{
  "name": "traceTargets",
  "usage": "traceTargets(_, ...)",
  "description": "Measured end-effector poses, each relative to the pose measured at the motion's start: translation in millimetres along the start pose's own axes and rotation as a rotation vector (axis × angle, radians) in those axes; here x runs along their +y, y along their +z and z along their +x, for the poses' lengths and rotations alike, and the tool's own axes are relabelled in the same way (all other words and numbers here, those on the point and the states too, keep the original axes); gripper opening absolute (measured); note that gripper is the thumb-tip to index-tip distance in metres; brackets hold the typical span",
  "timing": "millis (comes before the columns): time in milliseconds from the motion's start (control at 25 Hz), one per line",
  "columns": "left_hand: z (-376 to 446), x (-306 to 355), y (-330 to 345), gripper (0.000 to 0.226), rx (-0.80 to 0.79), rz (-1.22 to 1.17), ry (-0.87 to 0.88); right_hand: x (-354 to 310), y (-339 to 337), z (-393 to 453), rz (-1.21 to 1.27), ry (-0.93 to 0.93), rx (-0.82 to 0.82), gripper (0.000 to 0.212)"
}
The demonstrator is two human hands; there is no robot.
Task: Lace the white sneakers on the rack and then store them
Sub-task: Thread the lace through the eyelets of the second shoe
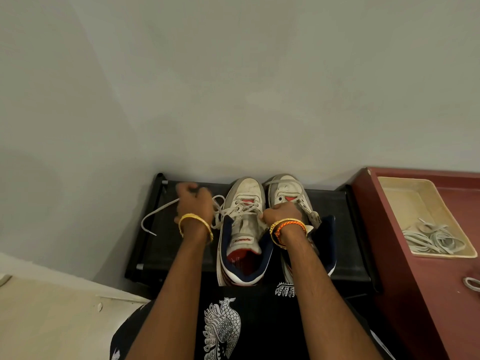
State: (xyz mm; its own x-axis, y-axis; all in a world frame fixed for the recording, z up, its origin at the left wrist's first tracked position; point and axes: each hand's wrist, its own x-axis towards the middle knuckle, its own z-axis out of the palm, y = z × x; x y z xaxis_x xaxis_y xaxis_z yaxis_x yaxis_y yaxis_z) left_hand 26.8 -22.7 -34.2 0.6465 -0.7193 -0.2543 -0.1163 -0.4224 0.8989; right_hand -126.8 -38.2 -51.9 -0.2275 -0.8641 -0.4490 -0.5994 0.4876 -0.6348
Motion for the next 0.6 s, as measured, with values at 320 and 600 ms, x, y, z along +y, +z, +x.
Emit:
traceTargets(320,-37,-4,53,0.031,-0.361,1.186,0.633,0,-1,2,-0.003,-0.009,-0.015,0.018)
traceTargets(600,-27,-5,40,0.014,-0.160,0.762,0.400,-2,-1,1,0.021,0.003,-0.006,0.015)
